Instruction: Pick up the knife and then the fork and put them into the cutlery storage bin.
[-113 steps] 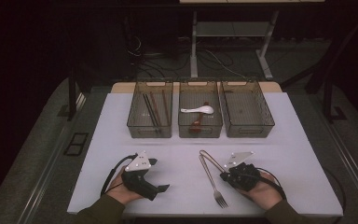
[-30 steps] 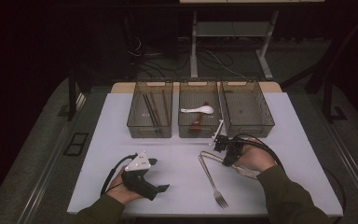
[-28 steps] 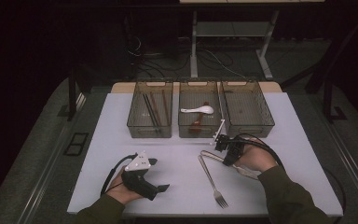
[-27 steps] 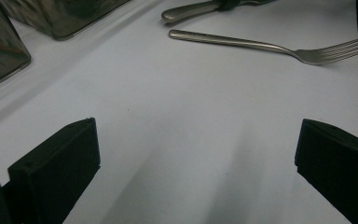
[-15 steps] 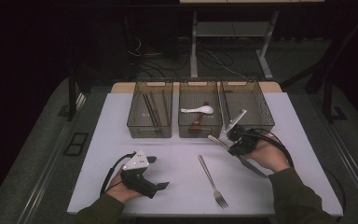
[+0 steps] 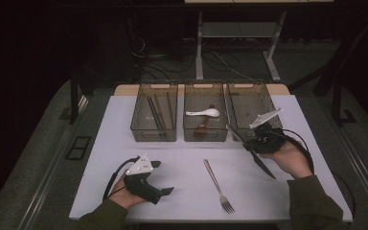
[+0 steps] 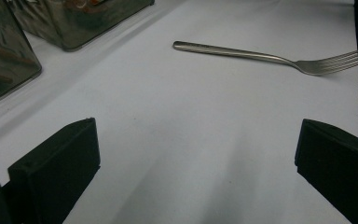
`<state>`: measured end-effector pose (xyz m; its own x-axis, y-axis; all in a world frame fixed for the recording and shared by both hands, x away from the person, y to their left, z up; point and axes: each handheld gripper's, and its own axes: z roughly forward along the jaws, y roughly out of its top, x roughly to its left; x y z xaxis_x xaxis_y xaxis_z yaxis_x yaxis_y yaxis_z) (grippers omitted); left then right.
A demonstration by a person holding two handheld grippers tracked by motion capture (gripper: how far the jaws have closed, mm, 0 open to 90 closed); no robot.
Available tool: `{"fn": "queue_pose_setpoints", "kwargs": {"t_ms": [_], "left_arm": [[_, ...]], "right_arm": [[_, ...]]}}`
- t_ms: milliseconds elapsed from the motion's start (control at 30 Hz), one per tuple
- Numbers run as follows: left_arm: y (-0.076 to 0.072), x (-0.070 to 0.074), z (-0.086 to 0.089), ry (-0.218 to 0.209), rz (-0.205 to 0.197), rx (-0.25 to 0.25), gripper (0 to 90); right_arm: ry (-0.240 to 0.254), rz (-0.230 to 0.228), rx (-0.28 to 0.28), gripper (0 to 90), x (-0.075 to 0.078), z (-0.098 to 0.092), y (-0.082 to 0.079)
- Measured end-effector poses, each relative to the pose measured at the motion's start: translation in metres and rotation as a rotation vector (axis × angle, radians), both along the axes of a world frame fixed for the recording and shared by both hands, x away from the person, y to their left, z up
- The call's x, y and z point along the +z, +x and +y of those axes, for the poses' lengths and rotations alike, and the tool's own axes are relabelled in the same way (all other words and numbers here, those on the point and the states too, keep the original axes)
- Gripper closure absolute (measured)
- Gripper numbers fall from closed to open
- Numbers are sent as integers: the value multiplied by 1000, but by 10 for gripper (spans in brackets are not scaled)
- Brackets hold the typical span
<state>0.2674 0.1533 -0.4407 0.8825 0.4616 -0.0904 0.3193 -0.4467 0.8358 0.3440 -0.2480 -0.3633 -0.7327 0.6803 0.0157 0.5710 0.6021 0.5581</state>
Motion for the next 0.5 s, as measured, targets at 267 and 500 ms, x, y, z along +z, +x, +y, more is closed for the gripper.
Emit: {"fn": "queue_pose_setpoints", "kwargs": {"t_ms": [267, 500], "left_arm": [[0, 0, 0, -2, -1, -1, 0], [0, 1, 1, 0, -3, 0, 0]], "right_arm": [[84, -41, -60, 804, 0, -14, 1], [161, -76, -114, 804, 4, -28, 2]]}}
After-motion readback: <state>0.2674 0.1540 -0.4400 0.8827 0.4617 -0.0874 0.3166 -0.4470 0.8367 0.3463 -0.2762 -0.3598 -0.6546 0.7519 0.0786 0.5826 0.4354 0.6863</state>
